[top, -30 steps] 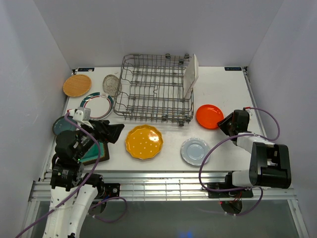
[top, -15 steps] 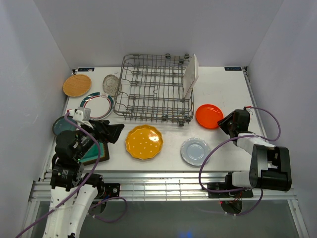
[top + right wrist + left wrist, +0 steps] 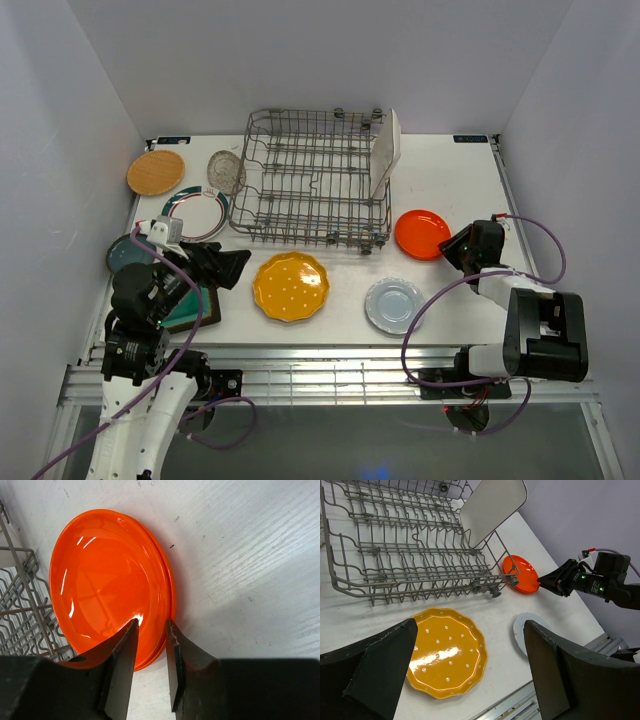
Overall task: Load the plates into the dish rack
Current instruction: Pick up the plate at the center of the board.
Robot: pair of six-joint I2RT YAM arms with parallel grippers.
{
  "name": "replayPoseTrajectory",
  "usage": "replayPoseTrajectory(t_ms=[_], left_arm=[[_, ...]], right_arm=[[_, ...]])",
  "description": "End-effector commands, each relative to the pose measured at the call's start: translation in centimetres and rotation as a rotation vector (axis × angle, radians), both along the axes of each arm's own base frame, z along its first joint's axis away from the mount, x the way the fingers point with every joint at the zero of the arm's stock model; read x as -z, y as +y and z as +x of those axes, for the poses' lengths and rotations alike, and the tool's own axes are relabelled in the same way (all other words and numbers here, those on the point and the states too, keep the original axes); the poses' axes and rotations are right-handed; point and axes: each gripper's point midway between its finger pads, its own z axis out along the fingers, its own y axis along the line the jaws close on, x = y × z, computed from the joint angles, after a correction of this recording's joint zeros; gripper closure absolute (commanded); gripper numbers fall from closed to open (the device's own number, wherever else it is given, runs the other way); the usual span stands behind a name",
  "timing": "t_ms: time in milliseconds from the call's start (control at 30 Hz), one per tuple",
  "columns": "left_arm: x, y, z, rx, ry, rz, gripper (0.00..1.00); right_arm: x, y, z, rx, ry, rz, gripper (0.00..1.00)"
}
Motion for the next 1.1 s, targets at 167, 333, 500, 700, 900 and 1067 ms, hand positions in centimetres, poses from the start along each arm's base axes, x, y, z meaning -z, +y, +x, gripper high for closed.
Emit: replayPoseTrajectory(t_ms=[167,333,500,700,900,1067], left_arm=[[-0.3,0.0,0.0,0.0,-0.024,0.005,0.02],[-0.4,0.0,-0.1,0.0,-0.027,0.006,0.02],[-0.4,0.0,-0.1,0.0,-0.027,0.006,0.02],[-0.4,0.0,-0.1,0.002,-0.027,0.006,0.02],[-0.3,0.0,-0.1,0.003,-0.025,0.006,0.02],[-0.3,0.0,-0.1,0.006,-0.025,0.005,0.02]], right_arm=[[-0.7,0.3,1.7,-0.015,-0.039,0.003,0.66],[-0.9,0.4,1.8,-0.018,-0.042,0.003,0.66],[-1.7,0.6,1.8,-0.027,-0.067,-0.004,0.66],[-3.4,0.8,1.9,-0.026,-0.08,-0.074,0.67],[-5.1,1.1,2.2,-0.019,-0.101,-0.155,0.66],[-5.9,0.6,3.6,-0.018,-0.09,-0.21,0.65]])
